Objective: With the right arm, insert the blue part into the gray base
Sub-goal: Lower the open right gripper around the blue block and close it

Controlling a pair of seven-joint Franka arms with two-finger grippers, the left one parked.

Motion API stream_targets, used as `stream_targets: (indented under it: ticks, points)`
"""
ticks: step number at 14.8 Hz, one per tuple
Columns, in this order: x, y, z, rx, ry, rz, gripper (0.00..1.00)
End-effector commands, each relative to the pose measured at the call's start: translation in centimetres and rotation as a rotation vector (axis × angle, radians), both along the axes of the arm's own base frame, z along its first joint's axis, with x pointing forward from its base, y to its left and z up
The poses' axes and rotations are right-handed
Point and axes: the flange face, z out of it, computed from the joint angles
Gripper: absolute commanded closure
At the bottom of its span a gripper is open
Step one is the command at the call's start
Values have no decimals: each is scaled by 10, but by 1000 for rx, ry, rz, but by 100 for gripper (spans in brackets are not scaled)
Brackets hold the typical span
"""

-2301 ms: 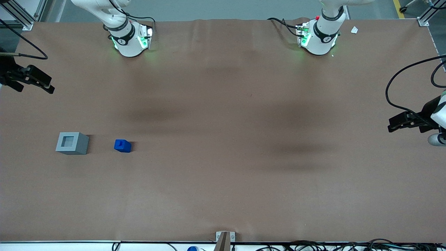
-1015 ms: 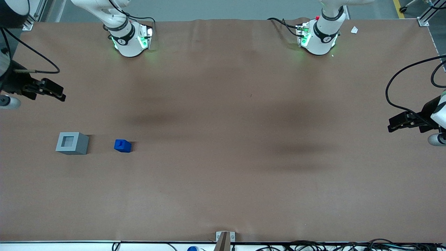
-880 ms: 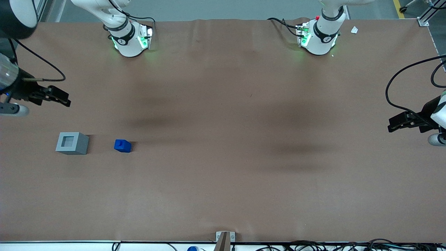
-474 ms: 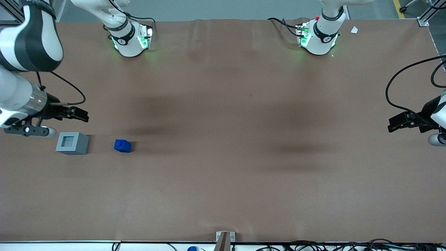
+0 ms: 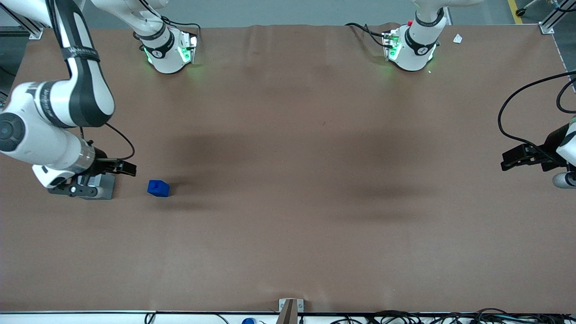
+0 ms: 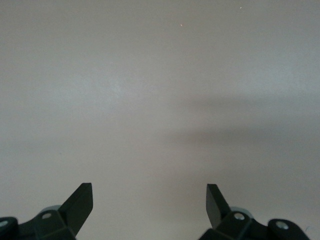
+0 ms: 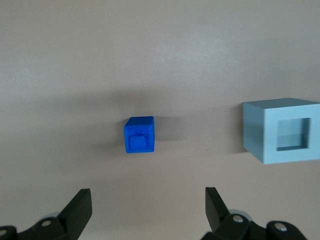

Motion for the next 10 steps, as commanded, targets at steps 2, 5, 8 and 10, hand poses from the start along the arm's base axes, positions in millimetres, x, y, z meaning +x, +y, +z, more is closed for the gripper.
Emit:
stream_targets:
  ticks: [2, 5, 8, 10]
  points:
    - [2, 5, -43, 5, -6, -14, 0]
    - [-6, 12, -81, 6, -34, -3, 0]
    - [-10, 13, -98, 6, -56, -2, 0]
    - [-8, 14, -105, 7, -71, -14, 0]
